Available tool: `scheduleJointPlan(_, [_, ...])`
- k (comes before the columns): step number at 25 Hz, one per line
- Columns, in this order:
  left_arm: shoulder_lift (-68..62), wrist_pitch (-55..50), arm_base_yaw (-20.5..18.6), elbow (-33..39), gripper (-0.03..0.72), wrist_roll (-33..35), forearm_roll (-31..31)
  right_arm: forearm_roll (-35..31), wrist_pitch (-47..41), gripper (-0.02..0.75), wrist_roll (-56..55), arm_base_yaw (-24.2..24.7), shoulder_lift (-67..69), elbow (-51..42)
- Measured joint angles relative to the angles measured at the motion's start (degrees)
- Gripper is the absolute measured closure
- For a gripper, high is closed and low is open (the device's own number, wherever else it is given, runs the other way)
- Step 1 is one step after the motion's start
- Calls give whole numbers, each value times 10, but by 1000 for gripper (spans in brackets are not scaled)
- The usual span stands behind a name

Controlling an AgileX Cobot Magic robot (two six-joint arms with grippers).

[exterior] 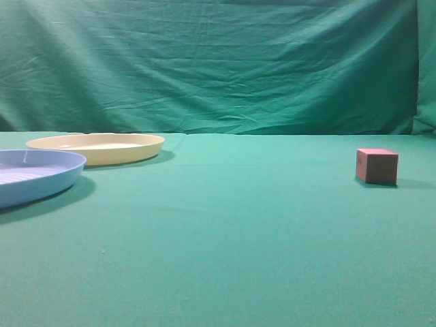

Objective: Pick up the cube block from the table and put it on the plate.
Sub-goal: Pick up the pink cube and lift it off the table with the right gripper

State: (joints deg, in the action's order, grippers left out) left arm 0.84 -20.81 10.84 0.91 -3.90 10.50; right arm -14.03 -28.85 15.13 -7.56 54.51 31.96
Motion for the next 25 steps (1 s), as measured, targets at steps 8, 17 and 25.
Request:
scheduleJointPlan(8, [0,0,0,0,688,0,0,24,-16,738,16,-85,215,131])
scheduleJointPlan(17, [0,0,0,0,688,0,0,25,-11,134,23,-91,397,219])
scheduleJointPlan(25, [0,0,0,0,688,0,0,21,4,92,29,-96,482,264])
